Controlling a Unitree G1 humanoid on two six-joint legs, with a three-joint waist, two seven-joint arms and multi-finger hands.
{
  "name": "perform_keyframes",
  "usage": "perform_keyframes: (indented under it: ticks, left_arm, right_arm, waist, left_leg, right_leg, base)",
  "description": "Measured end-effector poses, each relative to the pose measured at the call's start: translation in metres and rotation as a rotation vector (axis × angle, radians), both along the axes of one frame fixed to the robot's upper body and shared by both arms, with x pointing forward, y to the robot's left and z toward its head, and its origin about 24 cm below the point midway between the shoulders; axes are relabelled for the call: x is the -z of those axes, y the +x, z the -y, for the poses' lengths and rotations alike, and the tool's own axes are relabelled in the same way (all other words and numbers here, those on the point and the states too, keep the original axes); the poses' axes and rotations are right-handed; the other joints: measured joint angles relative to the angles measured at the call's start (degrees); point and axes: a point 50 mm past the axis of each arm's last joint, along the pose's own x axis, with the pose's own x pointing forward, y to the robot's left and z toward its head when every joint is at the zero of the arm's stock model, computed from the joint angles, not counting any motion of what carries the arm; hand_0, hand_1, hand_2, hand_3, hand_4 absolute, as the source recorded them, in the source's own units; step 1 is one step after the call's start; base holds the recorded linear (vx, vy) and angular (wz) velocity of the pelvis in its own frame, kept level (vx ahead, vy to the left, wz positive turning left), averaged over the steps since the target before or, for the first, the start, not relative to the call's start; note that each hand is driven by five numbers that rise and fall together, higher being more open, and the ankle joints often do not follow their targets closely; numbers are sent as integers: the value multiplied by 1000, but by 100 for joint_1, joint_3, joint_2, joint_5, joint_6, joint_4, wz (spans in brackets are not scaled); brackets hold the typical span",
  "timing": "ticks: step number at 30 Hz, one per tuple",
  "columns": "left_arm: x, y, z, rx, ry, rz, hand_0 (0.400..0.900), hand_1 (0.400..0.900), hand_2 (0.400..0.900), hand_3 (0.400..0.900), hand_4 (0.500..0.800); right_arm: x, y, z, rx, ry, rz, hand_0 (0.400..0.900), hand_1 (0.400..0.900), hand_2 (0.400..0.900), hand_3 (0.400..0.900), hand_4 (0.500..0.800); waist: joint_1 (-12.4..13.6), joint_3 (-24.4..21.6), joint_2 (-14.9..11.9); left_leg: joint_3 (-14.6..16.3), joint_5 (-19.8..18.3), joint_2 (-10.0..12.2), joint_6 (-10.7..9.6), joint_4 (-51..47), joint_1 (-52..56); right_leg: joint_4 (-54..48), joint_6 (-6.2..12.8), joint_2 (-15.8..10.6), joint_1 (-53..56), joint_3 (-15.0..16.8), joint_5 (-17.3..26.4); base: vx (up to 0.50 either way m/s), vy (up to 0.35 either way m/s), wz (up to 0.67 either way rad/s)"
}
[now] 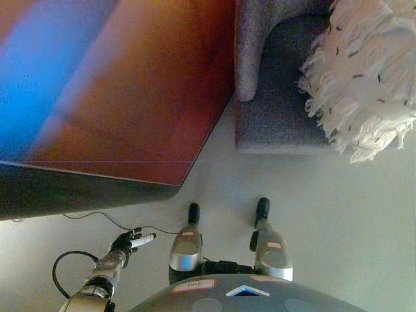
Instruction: Pick up the pillow and put it on the sofa.
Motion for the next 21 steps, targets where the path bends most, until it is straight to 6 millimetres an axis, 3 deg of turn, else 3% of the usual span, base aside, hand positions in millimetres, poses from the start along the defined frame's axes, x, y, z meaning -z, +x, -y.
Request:
perform_keyframes:
  ticks: [5, 10, 15, 21]
  left_arm:
    - [1, -19, -10, 9, 35, -60, 900, 900, 900, 900, 800]
    - [1, -37, -16, 11, 53, -111, 900, 900, 900, 900, 800]
    - [4, -39, -13, -5, 61, -163, 900, 900, 900, 900, 800]
    - [8, -46, -7, -19, 106, -230, 900, 900, 900, 900, 800]
  right_arm:
    - [7, -1, 1, -13, 26, -33, 900, 900, 900, 900, 800]
    - [13, -3, 2, -23, 27, -67, 900, 900, 900, 900, 800]
    - [20, -9, 5, 12, 54, -147, 900, 900, 900, 900, 800]
    - [23, -24, 14, 10, 83, -198, 900, 900, 900, 900, 800]
  waist:
    - [27, -497, -388]
    - [81, -793, -605]
    - [156, -1084, -635]
    - [123, -1357, -898]
  left_leg:
    - [16, -20, -4, 15, -54, 146]
    - [135, -67, -10, 28, -72, 318]
    - [207, -101, -5, 23, -76, 489]
    - [299, -110, -8, 23, -106, 564]
  right_leg:
    - [-4, 34, -2, 126, -18, -83]
    - [-8, 37, 4, 223, 60, -93]
    - [-10, 53, 18, 349, 100, -109]
    - [-24, 58, 28, 344, 220, -113]
  base:
    - [77, 23, -9]
    - [60, 18, -12]
    - [83, -21, -13]
    - [21, -4, -12]
